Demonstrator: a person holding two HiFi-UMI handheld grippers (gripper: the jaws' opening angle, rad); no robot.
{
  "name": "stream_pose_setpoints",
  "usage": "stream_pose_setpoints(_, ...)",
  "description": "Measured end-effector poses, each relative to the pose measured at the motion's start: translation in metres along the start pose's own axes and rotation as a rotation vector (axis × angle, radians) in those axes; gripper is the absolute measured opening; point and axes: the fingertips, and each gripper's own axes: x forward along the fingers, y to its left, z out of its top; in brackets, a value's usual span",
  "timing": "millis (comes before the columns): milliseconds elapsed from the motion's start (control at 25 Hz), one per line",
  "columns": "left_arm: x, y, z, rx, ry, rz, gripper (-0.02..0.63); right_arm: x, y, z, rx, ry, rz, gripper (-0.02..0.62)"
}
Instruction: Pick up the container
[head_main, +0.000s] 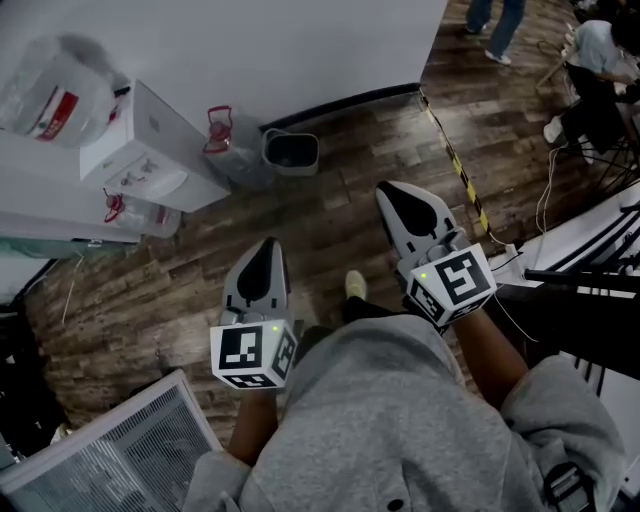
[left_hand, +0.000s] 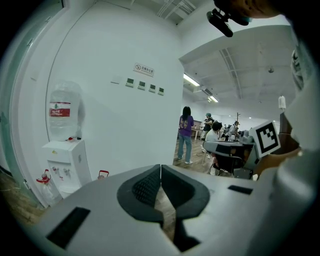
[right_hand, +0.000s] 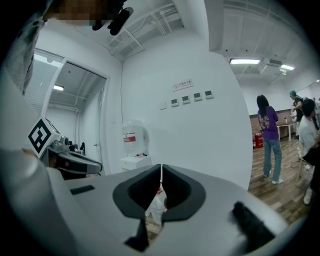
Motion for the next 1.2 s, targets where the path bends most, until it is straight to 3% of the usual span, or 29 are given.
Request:
stream_pose_setpoints(360,0.021,-0.002,0.016,0.042,-0.016,-0.002,0.018,0.011,-0.018,0.01,0.008,-0.02,-0.004,0.026)
stream_pose_setpoints(1200,0.057,0.039,0.03,0.008,-0.054,0.011,0.018,0.055,-0.025,0.015,-0.046,-0.011,0.009,0.026)
